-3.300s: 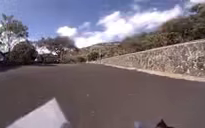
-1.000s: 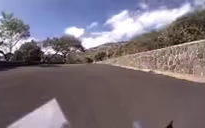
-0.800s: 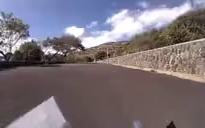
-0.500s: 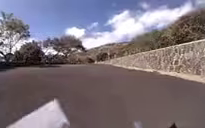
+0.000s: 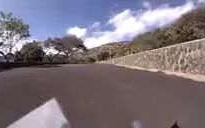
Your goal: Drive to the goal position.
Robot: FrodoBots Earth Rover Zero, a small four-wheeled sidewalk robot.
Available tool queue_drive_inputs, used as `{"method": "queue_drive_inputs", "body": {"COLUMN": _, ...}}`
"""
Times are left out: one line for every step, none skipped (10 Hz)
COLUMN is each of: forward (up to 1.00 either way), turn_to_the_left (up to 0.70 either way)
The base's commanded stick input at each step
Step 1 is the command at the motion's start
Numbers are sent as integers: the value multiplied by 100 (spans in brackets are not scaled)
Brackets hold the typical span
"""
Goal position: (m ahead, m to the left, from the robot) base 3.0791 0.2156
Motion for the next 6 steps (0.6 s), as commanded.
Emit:
{"method": "queue_drive_inputs", "body": {"forward": 70, "turn_to_the_left": 0}}
{"method": "queue_drive_inputs", "body": {"forward": 70, "turn_to_the_left": 0}}
{"method": "queue_drive_inputs", "body": {"forward": 70, "turn_to_the_left": 0}}
{"method": "queue_drive_inputs", "body": {"forward": 70, "turn_to_the_left": 0}}
{"method": "queue_drive_inputs", "body": {"forward": 70, "turn_to_the_left": 0}}
{"method": "queue_drive_inputs", "body": {"forward": 70, "turn_to_the_left": 0}}
